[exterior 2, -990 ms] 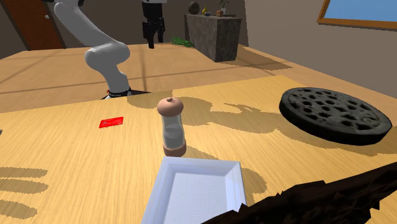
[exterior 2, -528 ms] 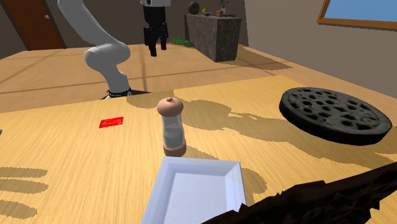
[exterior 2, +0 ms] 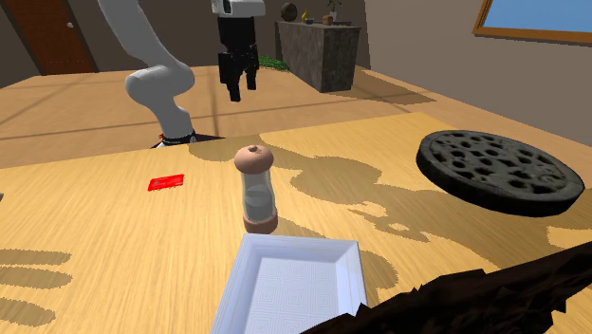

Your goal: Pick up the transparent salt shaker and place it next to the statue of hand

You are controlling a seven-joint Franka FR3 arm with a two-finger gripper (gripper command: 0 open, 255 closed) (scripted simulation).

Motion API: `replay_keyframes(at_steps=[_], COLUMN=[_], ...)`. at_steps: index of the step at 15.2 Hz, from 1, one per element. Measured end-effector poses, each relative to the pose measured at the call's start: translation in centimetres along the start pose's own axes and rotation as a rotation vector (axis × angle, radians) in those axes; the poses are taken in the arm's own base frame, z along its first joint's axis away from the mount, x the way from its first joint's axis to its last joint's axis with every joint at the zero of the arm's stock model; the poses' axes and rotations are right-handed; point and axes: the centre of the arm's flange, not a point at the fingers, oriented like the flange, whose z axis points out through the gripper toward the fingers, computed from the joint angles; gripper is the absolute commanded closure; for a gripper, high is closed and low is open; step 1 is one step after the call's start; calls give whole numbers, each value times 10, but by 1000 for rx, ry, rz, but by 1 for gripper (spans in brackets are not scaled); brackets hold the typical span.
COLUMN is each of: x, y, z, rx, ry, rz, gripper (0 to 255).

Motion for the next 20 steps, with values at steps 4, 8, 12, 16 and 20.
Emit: replay_keyframes(at_steps=[4, 8, 12, 16, 20], x=[25, 46, 74, 99, 113], y=[42, 78, 124, 163, 187], z=[4, 7, 9, 6, 13], rx=[-18, -36, -55, -73, -82], ry=[16, 31, 47, 63, 70], rz=[0, 1, 3, 3, 2], gripper=[0, 0, 0, 0, 0])
